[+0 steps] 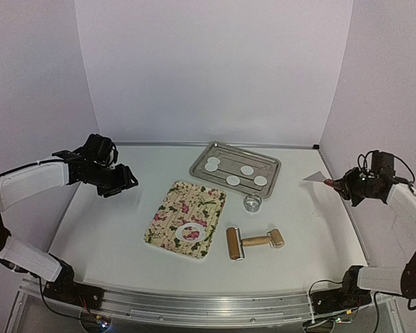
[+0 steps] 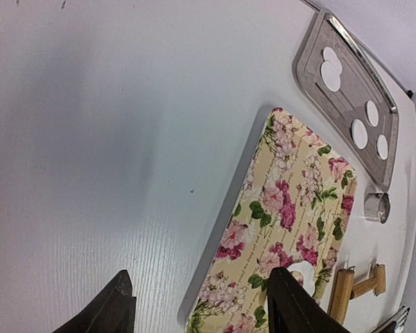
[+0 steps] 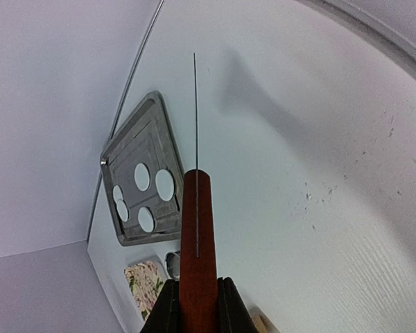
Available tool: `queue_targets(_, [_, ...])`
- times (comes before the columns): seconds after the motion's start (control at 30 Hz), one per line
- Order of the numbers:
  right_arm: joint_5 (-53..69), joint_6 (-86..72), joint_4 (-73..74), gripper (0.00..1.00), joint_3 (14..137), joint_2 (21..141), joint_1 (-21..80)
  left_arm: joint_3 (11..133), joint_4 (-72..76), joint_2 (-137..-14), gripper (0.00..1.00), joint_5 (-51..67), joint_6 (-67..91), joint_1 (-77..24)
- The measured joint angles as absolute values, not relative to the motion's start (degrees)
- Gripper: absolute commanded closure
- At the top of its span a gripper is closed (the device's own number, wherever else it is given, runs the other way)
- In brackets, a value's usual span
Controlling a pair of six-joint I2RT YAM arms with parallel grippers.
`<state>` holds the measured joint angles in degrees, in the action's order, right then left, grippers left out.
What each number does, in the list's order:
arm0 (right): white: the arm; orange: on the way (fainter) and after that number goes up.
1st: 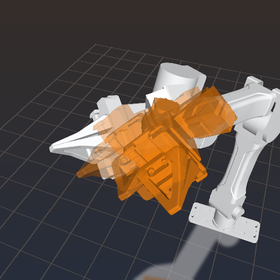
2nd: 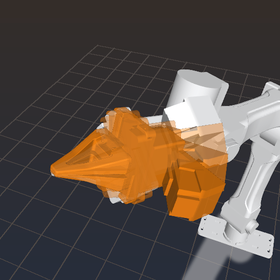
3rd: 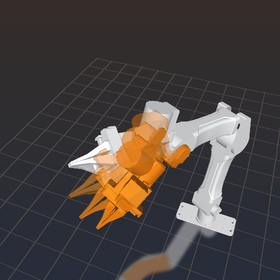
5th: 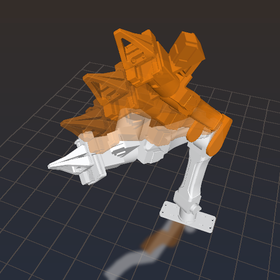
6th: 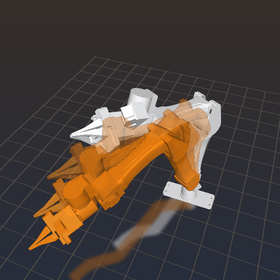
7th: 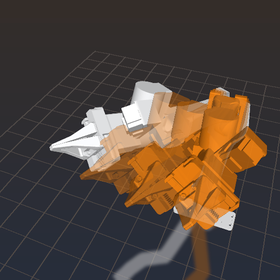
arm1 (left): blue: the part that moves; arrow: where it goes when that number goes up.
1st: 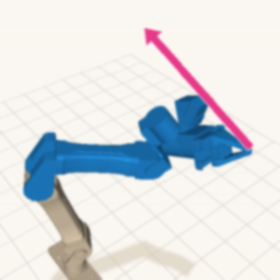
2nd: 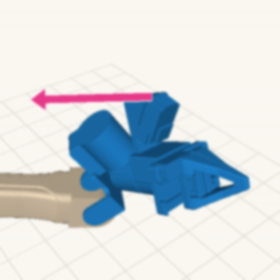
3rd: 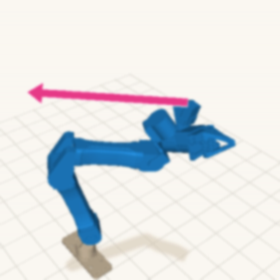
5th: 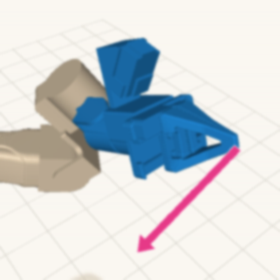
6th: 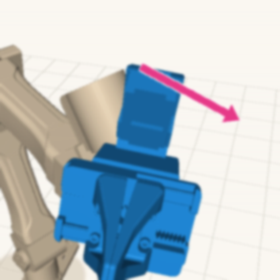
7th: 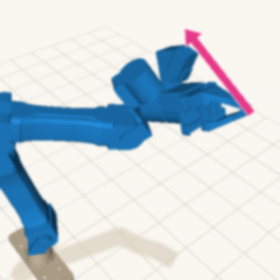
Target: Roll out the dumpling wrappers from the dough
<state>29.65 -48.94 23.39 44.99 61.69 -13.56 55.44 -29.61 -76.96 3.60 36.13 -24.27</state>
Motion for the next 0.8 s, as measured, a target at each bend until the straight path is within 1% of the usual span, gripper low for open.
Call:
queue_targets(0.27, [37.5,-53.3,21.5,1.0,37.1,59.0,-13.5,53.5,-30.2,-73.6,0.13,2.4,36.6,-24.1])
queue_targets(0.33, [38.6,-54.0,20.9,0.98,35.3,58.6,-13.5,53.5,-30.1,-73.4,0.13,2.3,36.8,-24.0])
queue_targets(0.4, [39.4,-54.3,20.6,0.92,33.8,58.2,-13.5,53.2,-30.1,-73.0,0.13,2.2,37.1,-24.0])
queue_targets(0.5, [40.2,-54.5,20.3,0.76,32.0,57.9,-13.5,52.3,-30.2,-72.0,0.13,2.2,37.5,-24.0])
queue_targets(0.67, [40.5,-54.9,19.4,0.6,27.9,57.8,-13.5,50.0,-30.7,-69.4,0.13,1.7,38.0,-24.0])
queue_targets(0.77, [40.1,-54.1,19.4,0.53,26.2,57.2,-13.5,49.3,-31.5,-67.9,0.13,1.5,38.1,-24.0])
queue_targets(0.8, [40.0,-53.8,19.4,0.49,25.9,56.9,-13.5,49.3,-31.6,-67.6,0.12,1.5,38.2,-24.0])
